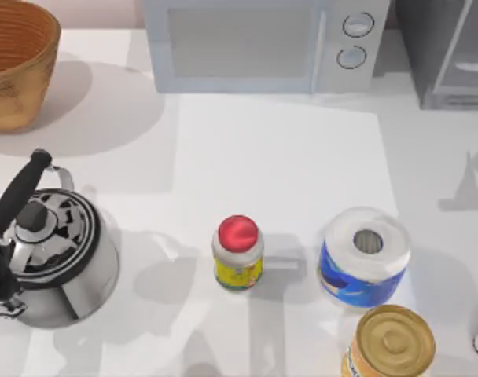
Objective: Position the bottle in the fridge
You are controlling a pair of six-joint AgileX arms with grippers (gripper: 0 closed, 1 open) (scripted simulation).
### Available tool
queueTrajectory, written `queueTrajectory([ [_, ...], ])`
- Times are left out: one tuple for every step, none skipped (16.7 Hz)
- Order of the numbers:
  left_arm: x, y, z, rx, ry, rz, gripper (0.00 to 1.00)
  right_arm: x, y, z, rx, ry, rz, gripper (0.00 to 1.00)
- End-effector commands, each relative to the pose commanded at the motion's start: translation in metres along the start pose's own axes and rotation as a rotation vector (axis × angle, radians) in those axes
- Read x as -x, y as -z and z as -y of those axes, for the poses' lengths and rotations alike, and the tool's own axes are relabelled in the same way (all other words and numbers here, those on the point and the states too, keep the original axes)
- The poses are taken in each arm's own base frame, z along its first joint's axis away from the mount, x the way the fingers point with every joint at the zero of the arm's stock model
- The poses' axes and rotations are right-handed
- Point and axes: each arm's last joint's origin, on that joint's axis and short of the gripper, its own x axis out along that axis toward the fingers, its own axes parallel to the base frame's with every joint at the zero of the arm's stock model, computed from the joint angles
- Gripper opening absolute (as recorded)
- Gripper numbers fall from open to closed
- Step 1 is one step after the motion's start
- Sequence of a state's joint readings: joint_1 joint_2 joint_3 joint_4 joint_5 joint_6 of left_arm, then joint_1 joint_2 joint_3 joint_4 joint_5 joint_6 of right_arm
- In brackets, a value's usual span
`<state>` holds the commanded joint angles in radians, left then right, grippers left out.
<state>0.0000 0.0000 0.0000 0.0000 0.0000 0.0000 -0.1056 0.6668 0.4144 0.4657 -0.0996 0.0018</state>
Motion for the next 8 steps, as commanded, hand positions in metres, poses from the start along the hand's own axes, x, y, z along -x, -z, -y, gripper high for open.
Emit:
queueTrajectory([
  [0.000,0.000,0.000,0.000,0.000,0.000,1.00,-0.021,-0.001,0.004,0.003,-0.006,-0.008,0.01],
  [0.000,0.000,0.000,0.000,0.000,0.000,1.00,-0.043,0.002,0.008,0.004,-0.010,-0.025,0.01],
  [0.000,0.000,0.000,0.000,0.000,0.000,1.00,-0.066,0.011,0.014,0.004,-0.013,-0.050,0.01],
  [0.000,0.000,0.000,0.000,0.000,0.000,1.00,-0.089,0.024,0.020,0.002,-0.015,-0.080,0.01],
  [0.000,0.000,0.000,0.000,0.000,0.000,1.00,-0.109,0.041,0.027,0.000,-0.014,-0.111,0.01],
  [0.000,0.000,0.000,0.000,0.000,0.000,1.00,-0.128,0.060,0.034,-0.004,-0.012,-0.142,0.01],
  [0.000,0.000,0.000,0.000,0.000,0.000,1.00,-0.144,0.080,0.041,-0.008,-0.009,-0.169,0.01],
  [0.000,0.000,0.000,0.000,0.000,0.000,1.00,-0.157,0.100,0.049,-0.012,-0.005,-0.191,0.01],
])
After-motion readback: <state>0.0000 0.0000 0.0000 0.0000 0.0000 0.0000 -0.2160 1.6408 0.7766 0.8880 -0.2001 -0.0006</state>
